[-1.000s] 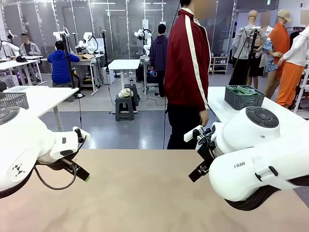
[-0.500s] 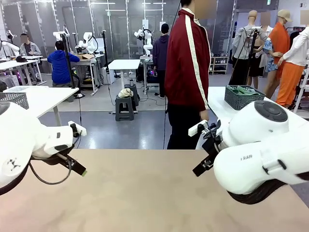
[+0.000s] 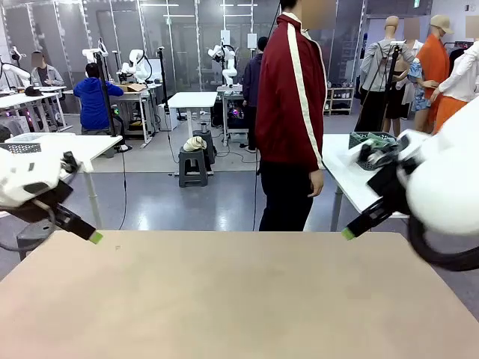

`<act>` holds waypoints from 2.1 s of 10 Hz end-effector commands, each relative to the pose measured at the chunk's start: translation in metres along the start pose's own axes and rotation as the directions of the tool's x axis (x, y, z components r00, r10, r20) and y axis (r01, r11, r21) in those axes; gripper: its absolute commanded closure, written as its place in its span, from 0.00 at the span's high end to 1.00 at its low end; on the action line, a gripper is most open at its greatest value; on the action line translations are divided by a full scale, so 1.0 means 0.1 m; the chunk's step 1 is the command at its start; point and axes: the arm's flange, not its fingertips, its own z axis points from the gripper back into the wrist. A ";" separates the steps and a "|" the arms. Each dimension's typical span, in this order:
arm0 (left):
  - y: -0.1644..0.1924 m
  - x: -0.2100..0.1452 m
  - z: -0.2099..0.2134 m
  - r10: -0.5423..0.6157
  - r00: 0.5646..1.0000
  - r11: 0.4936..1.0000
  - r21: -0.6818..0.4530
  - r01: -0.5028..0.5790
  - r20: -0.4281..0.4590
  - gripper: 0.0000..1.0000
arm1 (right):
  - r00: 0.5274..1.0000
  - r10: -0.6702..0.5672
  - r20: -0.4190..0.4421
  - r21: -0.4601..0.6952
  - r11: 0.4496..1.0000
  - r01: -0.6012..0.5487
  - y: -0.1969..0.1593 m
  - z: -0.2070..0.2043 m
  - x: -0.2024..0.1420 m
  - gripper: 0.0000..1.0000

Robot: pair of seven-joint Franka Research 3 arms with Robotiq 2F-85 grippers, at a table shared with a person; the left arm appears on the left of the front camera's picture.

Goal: Fold the towels and place them in the basket.
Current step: When a person lays out a Towel with hook on the table, fold it in half twice.

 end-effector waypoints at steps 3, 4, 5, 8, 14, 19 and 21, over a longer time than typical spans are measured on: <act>-0.13 -0.42 0.74 -0.027 0.999 0.999 -0.033 0.028 0.034 1.00 | 0.999 -0.021 0.026 -0.057 0.998 0.022 0.42 0.72 -0.82 1.00; -0.13 -0.46 0.79 -0.031 0.999 0.999 -0.034 0.033 0.044 1.00 | 1.000 -0.011 0.018 -0.054 0.998 0.012 0.43 0.77 -0.85 1.00; -0.14 -0.48 0.81 -0.031 0.998 0.999 -0.033 0.033 0.048 1.00 | 1.000 -0.006 0.023 -0.052 0.999 0.007 0.44 0.76 -0.86 1.00; -0.04 -0.16 0.93 -0.008 0.999 1.000 -0.022 0.009 0.053 1.00 | 0.999 -0.003 0.033 -0.032 0.999 0.005 0.13 1.11 -0.29 1.00; 0.08 -0.14 1.48 -0.033 0.997 0.999 0.001 0.033 0.074 1.00 | 0.998 0.034 0.060 -0.011 0.999 -0.033 0.16 1.75 -0.30 1.00; 0.25 -0.18 2.59 -0.089 0.988 0.995 0.059 0.082 0.130 1.00 | 0.994 0.024 0.104 -0.055 0.998 -0.018 0.32 2.90 -0.31 1.00; 0.16 -0.25 2.91 -0.097 0.984 0.993 0.082 0.085 0.149 1.00 | 0.992 0.014 0.129 -0.062 0.998 -0.006 0.46 3.18 -0.34 1.00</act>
